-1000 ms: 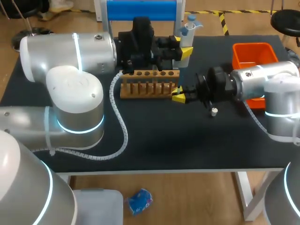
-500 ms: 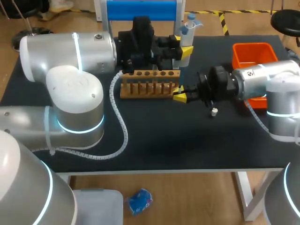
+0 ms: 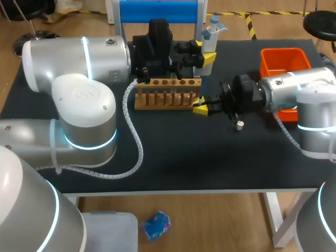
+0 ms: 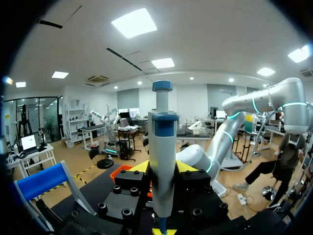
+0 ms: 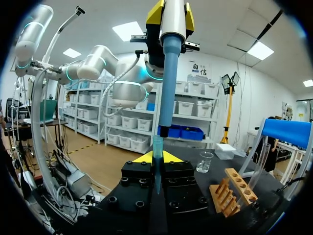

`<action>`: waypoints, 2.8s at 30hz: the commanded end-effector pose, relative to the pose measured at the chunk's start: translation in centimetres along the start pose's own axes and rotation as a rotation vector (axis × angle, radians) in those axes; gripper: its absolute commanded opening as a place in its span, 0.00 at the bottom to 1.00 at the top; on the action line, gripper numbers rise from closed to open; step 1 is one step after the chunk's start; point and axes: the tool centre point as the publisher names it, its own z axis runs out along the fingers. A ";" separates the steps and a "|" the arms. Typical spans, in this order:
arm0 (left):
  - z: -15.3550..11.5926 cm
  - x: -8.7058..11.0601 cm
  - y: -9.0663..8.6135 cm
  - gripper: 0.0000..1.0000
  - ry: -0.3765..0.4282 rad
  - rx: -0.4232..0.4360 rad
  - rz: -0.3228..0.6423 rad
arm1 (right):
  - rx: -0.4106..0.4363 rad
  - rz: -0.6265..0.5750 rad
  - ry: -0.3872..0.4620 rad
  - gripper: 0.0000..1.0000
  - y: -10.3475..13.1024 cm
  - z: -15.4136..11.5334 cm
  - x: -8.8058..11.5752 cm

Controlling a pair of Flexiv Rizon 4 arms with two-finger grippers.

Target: Invert the test tube, pick up the pipette, mount the tip to pipette, aspirate from beaker and dispense into the tube, eject the tip, return the pipette, and cap with the stopper.

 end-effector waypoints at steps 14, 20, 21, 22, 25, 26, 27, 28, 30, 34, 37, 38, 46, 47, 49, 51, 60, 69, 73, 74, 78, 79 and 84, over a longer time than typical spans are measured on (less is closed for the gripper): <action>0.1 -0.1 0.0 0.00 0.002 0.002 0.000 | -0.015 0.013 0.006 0.00 -0.1 0.1 -0.9; 0.1 -0.1 0.0 0.00 0.002 0.002 0.000 | -0.004 -0.003 0.014 0.00 0.4 0.3 -0.9; 0.1 -0.1 0.0 0.00 0.002 0.002 0.000 | -0.003 -0.004 0.014 0.00 0.4 0.3 -0.9; 0.1 -0.1 0.0 0.00 0.002 0.002 0.000 | -0.002 -0.005 0.015 0.00 0.4 0.3 -0.9; 0.1 -0.1 0.0 0.00 0.002 0.002 0.000 | -0.001 -0.005 0.016 0.00 0.4 0.3 -0.9; 0.1 -0.1 0.0 0.00 0.002 0.002 0.000 | -0.001 -0.005 0.016 0.00 0.4 0.3 -0.9; 0.1 -0.1 0.0 0.00 0.002 0.002 0.000 | 0.000 -0.004 0.015 0.00 0.3 0.3 -0.8; 0.1 -0.1 0.0 0.00 0.002 0.002 0.000 | 0.000 -0.003 0.014 0.00 0.3 0.2 -0.8; 0.1 -0.1 0.0 0.00 0.002 0.002 0.000 | 0.001 -0.002 0.013 0.00 0.2 0.2 -0.7; 0.1 -0.1 0.0 0.00 0.002 0.002 0.000 | 0.002 -0.004 0.009 0.00 0.1 0.0 -0.5; 0.1 -0.1 0.0 0.00 0.002 0.002 0.000 | 0.002 -0.005 0.009 0.00 0.1 0.0 -0.4; 0.1 -0.1 0.0 0.00 0.002 0.002 0.000 | 0.001 -0.005 0.008 0.00 0.1 -0.1 -0.3; 0.1 -0.1 0.0 0.00 0.002 0.002 0.000 | 0.001 -0.009 0.008 0.00 0.2 -0.2 -0.3; 0.1 -0.1 0.0 0.00 0.002 0.002 0.000 | 0.002 -0.009 0.008 0.00 0.2 -0.2 -0.2; 0.1 -0.1 0.0 0.00 0.002 0.002 0.000 | 0.004 -0.011 0.009 0.00 0.2 -0.1 -0.2; 0.1 -0.1 0.0 0.00 0.002 0.002 0.000 | 0.006 -0.013 0.010 0.00 0.3 -0.1 -0.2; 0.1 -0.1 0.0 0.00 0.002 0.002 0.000 | 0.009 -0.015 0.010 0.00 0.3 0.0 -0.3; 0.1 -0.1 0.0 0.00 0.002 0.002 0.000 | -0.006 -0.008 0.011 0.00 0.5 0.2 -0.3; 0.1 -0.1 0.0 0.00 0.002 0.002 0.000 | -0.013 -0.006 0.012 0.00 0.5 0.3 -0.3; 0.1 -0.1 0.0 0.00 0.002 0.002 0.000 | -0.015 -0.005 0.012 0.00 0.5 0.3 -0.3; 0.1 -0.1 0.0 0.00 0.002 0.002 0.000 | -0.020 -0.002 0.012 0.00 0.5 0.4 -0.3; 0.1 -0.1 0.0 0.00 0.002 0.002 0.000 | -0.021 -0.002 0.011 0.00 0.6 0.4 -0.3; 0.1 -0.1 0.0 0.00 0.002 0.002 0.000 | -0.025 0.001 0.004 0.00 0.7 0.3 -0.3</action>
